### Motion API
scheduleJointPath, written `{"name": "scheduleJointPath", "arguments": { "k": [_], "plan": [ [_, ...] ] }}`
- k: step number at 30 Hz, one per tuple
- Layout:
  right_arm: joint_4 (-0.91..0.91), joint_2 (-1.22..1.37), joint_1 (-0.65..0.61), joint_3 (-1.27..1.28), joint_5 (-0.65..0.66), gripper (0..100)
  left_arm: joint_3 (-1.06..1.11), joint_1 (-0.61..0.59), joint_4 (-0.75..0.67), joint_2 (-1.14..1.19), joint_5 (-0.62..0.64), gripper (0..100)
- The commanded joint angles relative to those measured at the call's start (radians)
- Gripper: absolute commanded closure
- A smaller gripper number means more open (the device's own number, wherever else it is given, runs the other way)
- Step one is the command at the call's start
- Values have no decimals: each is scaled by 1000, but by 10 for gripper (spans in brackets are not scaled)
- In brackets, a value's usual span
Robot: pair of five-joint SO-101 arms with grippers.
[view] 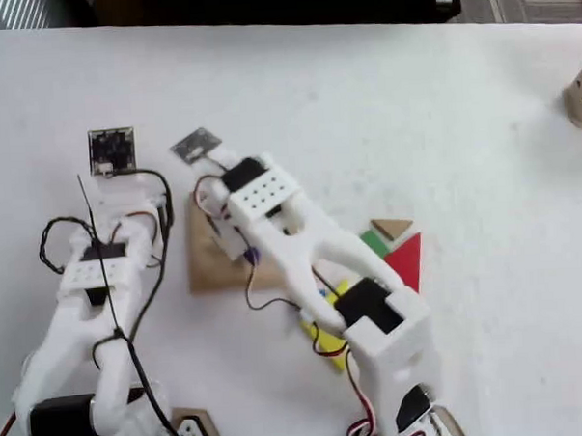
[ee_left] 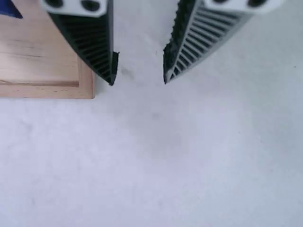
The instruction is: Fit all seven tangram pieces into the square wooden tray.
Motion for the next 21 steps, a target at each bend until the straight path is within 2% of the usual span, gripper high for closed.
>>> {"name": "scheduleJointPath", "arguments": {
  "k": [1, 6, 10, 17, 21],
  "plan": [
    [-27, -22, -47, 2, 98, 834, -6, -5, -26, -41, -3, 826],
    [21, -59, -44, 5, 209, 711, -6, -5, -25, -41, -3, 827],
    [77, -125, -10, 6, 230, 671, -6, -5, -25, -41, -3, 827],
    [231, -263, 68, 57, 213, 683, -6, -5, -25, -41, -3, 827],
    [162, -380, 131, 264, 189, 815, -5, -5, -21, -41, -3, 827]
  ]
}}
